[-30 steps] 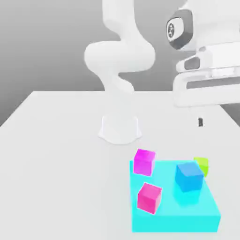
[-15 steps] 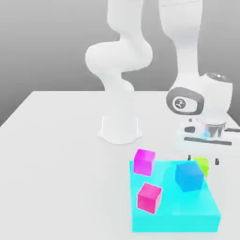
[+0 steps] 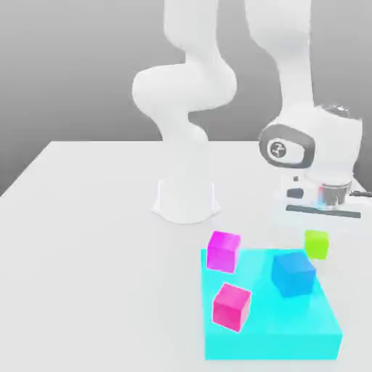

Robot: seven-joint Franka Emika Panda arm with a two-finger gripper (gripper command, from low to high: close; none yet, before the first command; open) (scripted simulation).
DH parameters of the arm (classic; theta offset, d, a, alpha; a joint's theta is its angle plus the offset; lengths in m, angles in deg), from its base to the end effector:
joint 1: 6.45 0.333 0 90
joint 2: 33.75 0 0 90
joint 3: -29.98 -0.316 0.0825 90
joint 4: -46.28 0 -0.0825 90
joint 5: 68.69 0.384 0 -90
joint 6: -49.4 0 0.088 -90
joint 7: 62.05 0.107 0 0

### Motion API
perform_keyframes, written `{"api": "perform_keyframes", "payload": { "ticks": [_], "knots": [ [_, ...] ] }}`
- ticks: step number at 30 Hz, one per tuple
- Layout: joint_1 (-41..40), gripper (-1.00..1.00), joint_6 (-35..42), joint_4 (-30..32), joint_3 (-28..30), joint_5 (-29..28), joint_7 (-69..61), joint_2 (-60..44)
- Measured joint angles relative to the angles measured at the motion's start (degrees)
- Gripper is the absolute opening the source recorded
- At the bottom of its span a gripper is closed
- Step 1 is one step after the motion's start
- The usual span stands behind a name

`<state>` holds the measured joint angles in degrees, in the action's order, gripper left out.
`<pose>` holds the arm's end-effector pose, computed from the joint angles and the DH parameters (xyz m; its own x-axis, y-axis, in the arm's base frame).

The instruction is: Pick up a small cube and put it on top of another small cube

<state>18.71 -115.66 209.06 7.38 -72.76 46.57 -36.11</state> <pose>0.2386 0.2721 0.1894 0.5454 -0.8382 0.0018 -0.8382 -0.5454 -0.0029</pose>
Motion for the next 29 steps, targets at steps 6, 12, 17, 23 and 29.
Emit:
{"api": "perform_keyframes", "payload": {
  "ticks": [6, 12, 17, 23, 29],
  "knots": [
    [-2.38, -1.0, 7.43, -2.75, 3.15, 5.61, -16.02, 5.07],
    [-4.08, -1.0, 14.68, -5.99, 7.02, 7.18, -30.14, 9.15],
    [-5.45, -1.0, 20.63, -8.67, 10.79, 7.41, -41.1, 12.32],
    [-6.87, -1.0, 19.67, -9.8, 13.24, 6.02, -47.96, 10.03],
    [-6.99, 1.0, 13.92, -8.94, 13.25, 4.92, -47.34, 5.11]
  ]
}}
